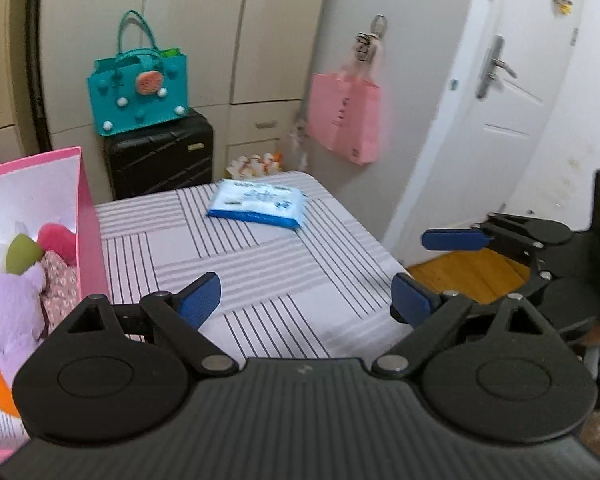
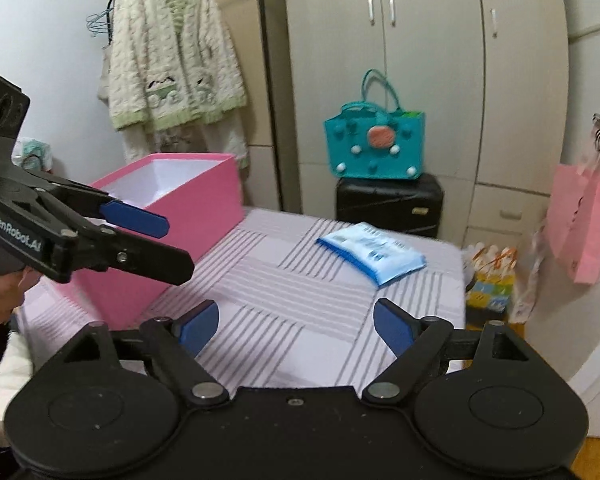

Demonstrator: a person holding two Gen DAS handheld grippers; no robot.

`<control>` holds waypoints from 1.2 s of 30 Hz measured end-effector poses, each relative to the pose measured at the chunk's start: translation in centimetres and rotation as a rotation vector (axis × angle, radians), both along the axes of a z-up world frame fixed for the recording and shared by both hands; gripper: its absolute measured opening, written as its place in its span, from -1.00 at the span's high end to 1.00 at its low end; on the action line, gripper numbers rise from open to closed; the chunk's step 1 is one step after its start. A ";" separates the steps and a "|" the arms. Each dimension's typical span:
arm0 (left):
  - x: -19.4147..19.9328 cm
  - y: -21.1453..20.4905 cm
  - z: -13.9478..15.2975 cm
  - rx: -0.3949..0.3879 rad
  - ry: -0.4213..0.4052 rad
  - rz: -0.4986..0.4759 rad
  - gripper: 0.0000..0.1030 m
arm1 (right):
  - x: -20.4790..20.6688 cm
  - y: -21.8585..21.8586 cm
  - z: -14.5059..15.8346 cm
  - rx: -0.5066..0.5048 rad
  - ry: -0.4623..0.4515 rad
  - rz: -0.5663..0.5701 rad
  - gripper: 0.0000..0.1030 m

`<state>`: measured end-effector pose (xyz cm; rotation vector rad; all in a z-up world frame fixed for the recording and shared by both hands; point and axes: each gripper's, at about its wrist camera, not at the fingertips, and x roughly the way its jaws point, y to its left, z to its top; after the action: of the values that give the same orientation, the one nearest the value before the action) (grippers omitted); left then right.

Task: Organize soft objects
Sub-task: 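Move the left gripper toward the large white-blue wipes pack, then close the left gripper on the large wipes pack and lift it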

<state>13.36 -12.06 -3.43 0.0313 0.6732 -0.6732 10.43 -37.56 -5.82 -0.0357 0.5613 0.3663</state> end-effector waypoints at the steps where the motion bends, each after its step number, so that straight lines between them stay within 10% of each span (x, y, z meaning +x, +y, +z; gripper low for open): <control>1: 0.5 -0.3 -0.2 -0.001 -0.002 0.015 -0.80 | 0.4 -0.2 -0.2 0.002 -0.007 -0.006 -0.71; 19: 8.7 -5.3 -3.4 -0.058 0.149 0.135 -0.77 | 8.7 -1.4 -3.2 -0.095 0.051 -0.012 -0.71; 36: 17.3 -6.7 -6.7 -0.117 0.318 0.351 -0.67 | 16.1 -3.8 -6.3 0.138 0.212 -0.071 -0.71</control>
<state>30.67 -18.75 -10.14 -0.3020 0.9164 -0.3788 26.51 -41.41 -12.12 0.1571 0.7434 0.3410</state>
